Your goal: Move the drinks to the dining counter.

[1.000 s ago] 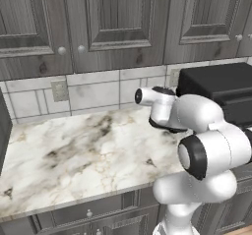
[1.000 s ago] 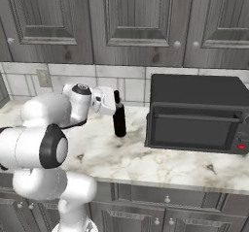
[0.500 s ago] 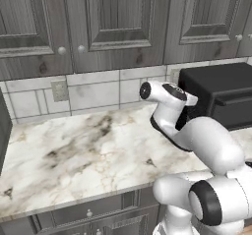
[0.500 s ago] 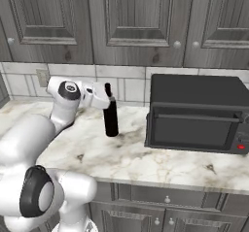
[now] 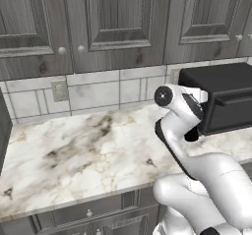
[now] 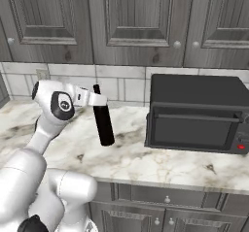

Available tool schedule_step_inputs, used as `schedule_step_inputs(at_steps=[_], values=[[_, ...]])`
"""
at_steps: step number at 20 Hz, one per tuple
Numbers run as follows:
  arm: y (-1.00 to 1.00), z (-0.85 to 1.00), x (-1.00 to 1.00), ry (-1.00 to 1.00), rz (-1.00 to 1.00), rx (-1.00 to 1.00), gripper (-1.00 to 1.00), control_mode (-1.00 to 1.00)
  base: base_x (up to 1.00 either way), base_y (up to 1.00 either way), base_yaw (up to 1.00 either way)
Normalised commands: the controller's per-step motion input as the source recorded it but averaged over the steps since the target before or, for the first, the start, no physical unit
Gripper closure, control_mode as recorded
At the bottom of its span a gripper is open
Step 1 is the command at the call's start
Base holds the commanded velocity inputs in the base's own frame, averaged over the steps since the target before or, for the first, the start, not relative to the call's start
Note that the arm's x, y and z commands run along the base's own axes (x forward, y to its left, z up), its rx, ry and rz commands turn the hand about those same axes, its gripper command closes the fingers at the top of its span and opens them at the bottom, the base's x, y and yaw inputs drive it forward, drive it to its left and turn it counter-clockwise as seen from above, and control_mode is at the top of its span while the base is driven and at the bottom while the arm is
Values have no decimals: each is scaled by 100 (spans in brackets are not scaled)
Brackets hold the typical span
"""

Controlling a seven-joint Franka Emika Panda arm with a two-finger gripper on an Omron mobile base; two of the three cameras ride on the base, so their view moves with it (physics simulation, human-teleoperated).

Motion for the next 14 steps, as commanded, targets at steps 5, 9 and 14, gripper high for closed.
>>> schedule_step_inputs(at_steps=[5, 9, 14], values=[[3, 0, -44, 7, 57, -5, 100, -100, 0, 0, 0], [0, 4, -44, 15, 63, 0, 100, -100, 0, 0, 0], [0, 70, -40, 20, 49, 7, 100, -100, 0, 0, 0]])
